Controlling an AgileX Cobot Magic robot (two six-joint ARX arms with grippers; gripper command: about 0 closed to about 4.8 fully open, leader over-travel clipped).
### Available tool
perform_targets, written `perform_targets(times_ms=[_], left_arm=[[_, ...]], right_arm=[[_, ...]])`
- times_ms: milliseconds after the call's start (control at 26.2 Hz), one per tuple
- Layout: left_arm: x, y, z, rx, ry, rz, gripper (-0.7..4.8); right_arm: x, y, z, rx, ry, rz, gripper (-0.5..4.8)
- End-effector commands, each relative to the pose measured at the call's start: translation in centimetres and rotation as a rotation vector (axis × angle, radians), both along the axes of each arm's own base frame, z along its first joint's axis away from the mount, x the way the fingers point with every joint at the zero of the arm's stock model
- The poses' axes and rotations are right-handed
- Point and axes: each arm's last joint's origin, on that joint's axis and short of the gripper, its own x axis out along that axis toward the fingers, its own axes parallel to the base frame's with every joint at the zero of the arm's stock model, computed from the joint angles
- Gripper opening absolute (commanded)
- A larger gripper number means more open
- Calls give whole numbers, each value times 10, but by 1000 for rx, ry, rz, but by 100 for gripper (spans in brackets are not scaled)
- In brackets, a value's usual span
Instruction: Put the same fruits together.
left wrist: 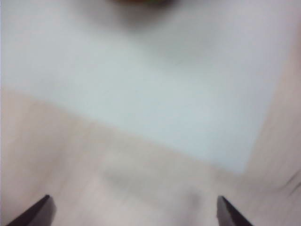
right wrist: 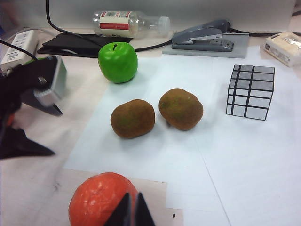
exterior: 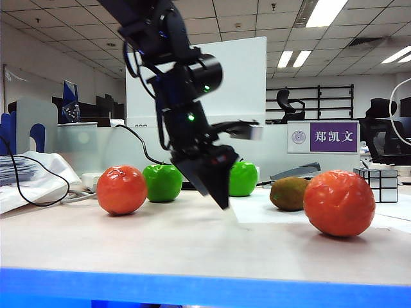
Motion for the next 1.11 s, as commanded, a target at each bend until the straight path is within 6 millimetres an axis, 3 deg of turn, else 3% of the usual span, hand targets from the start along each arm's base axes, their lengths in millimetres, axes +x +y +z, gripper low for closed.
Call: perform_targets(times_ms=[38,305,496,839,1106], left_arm=[[-1,12,21,-19,-9,17,479],[-12,32,60,-64,9,31,479],[-18,51,79,8,-12,74,479],[-7,95,82,99,35,201,479],[-2,114,81,106,67,246,479]], right_arm=[[0,0,4,1,-28,3,22],[0,0,4,2,-31,3,22],[0,0,4,2,-32,3,22],[0,0,4,2,-33,4,22],[0,3,5,29,-31,94,22]])
